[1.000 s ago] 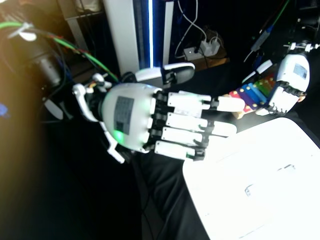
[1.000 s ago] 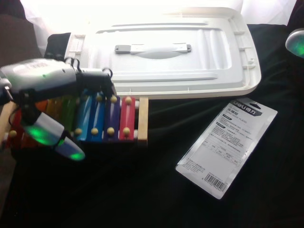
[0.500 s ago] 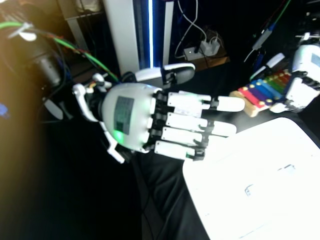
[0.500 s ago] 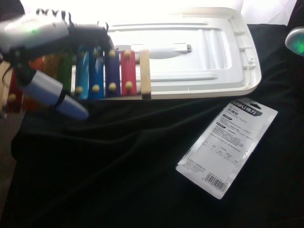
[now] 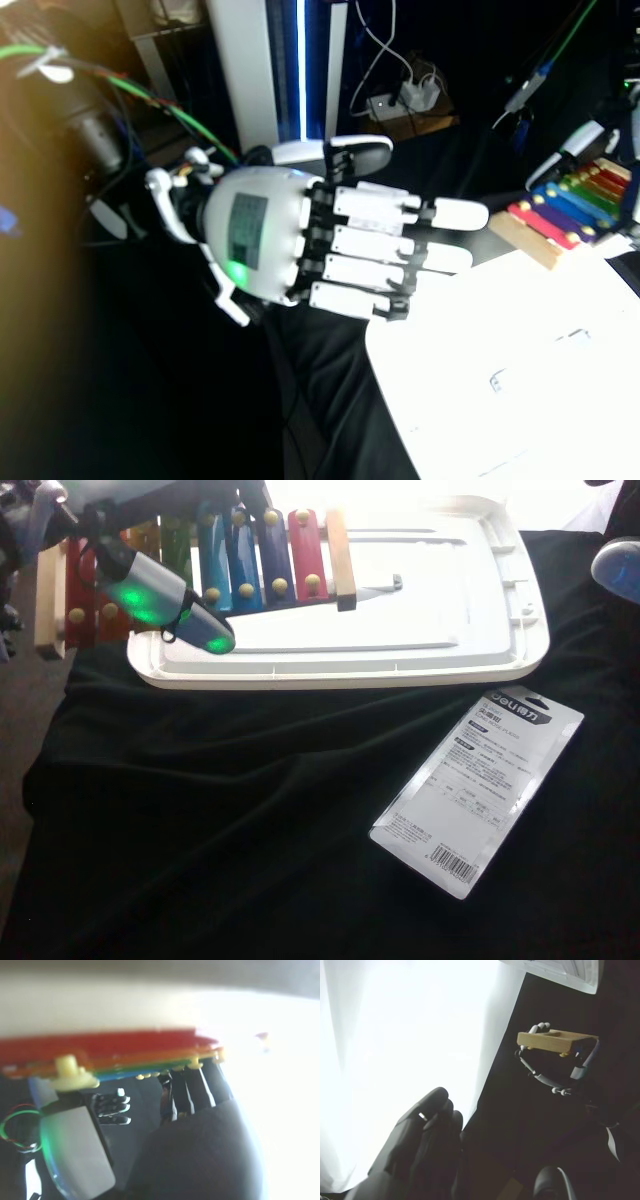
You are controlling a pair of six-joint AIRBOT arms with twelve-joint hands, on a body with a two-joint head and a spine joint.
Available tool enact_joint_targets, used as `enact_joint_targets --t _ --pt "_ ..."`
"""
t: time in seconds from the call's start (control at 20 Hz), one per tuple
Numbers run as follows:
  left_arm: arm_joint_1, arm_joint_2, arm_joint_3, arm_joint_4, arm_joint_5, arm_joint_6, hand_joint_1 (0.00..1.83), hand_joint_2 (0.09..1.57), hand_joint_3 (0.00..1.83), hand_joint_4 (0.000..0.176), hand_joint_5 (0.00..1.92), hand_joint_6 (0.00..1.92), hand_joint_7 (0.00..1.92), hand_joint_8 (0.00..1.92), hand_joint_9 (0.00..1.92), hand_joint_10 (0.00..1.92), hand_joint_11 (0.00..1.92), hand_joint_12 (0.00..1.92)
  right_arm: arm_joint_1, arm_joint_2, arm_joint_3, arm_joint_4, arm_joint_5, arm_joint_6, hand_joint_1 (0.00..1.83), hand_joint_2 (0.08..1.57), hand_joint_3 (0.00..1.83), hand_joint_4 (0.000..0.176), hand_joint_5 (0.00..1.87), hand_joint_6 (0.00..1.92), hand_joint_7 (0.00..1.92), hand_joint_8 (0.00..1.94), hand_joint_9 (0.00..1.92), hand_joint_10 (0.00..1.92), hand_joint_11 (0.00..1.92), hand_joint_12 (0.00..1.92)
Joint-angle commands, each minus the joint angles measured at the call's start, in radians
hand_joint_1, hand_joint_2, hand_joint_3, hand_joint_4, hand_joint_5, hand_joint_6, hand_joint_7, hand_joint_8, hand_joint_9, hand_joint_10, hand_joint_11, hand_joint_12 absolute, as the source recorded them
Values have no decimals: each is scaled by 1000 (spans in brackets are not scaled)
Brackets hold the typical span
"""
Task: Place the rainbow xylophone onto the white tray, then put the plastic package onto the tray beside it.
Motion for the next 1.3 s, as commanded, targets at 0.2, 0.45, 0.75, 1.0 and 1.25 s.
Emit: enact_joint_targets --t 0.2,0.45,0.75,1.0,1.25 --pt "-64 -83 104 -100 5 46 1219 1188 3 0 657 1321 893 1242 772 1413 734 1611 8 -14 4 34 126 9 538 934 0 95 224 0 383 0 405 0 203 1018" --pt "-84 -144 183 -185 29 78 1178 1212 2 0 691 1390 876 1259 728 1426 683 1667 8 -23 11 33 130 9 542 928 2 97 227 0 392 0 403 0 153 1084" --pt "-64 -224 277 -318 60 137 1360 1112 0 0 537 1476 938 1133 805 1484 814 1606 8 -26 18 26 131 13 550 936 4 79 241 6 403 4 416 7 180 1104" --pt "-59 -294 375 -358 102 137 1351 1132 4 0 495 1405 888 1191 691 1405 647 1600 8 -41 33 20 136 33 561 903 0 82 247 0 419 1 453 6 236 1060" --pt "-47 -346 449 -360 172 137 1199 942 0 0 492 1288 580 1273 584 1445 526 1532 9 -51 47 8 139 53 578 887 0 77 261 6 434 10 466 4 266 1008"
